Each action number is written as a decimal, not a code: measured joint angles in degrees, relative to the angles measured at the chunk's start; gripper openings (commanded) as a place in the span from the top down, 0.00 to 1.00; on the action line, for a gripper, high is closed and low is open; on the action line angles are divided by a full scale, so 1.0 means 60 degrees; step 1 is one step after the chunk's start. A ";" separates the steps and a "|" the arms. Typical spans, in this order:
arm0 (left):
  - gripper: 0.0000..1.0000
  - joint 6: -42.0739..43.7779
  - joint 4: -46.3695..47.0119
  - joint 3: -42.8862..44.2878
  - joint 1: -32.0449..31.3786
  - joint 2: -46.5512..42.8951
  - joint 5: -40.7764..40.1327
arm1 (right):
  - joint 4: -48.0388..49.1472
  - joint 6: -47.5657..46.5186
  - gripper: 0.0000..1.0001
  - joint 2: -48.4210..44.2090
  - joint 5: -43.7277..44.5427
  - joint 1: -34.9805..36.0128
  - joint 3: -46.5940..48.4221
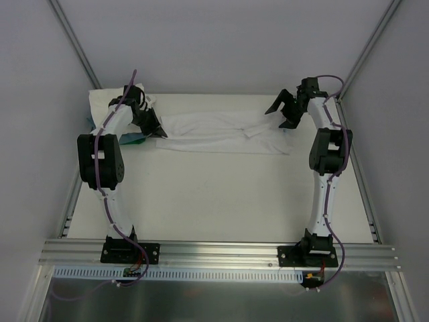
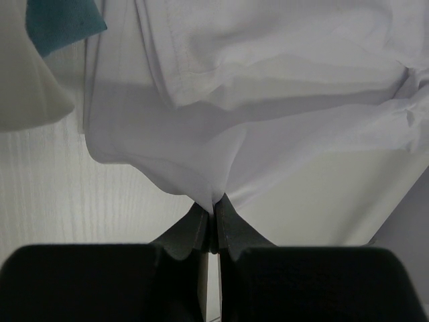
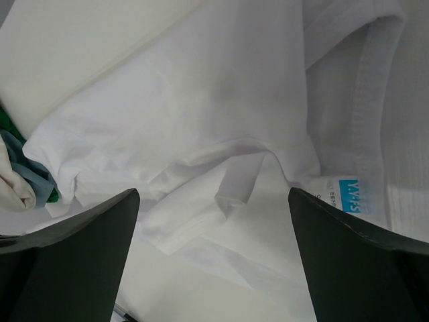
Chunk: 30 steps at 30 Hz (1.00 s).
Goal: Fold and stack the t-shirts
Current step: Fold the other side of the tshirt into a rectangle
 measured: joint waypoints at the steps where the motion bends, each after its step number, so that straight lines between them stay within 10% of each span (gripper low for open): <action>1: 1.00 -0.0018 0.0007 0.0029 0.0004 0.0029 0.0000 | 0.0073 -0.0004 0.01 0.0000 0.0000 0.0000 -0.0047; 28: 1.00 -0.0353 -0.0262 0.2211 -0.0015 0.2076 -0.1220 | -0.0047 -0.0852 0.01 -0.1719 -0.0047 0.0000 -0.1647; 29: 0.99 -0.0368 -0.0280 0.2215 -0.0015 0.2080 -0.1333 | -0.0102 -0.0892 0.01 -0.1719 -0.0047 0.0000 -0.1647; 30: 0.72 -0.0386 -0.0295 0.2218 -0.0015 0.2080 -0.1388 | -0.0146 -0.0929 0.01 -0.1719 -0.0047 -0.0004 -0.1647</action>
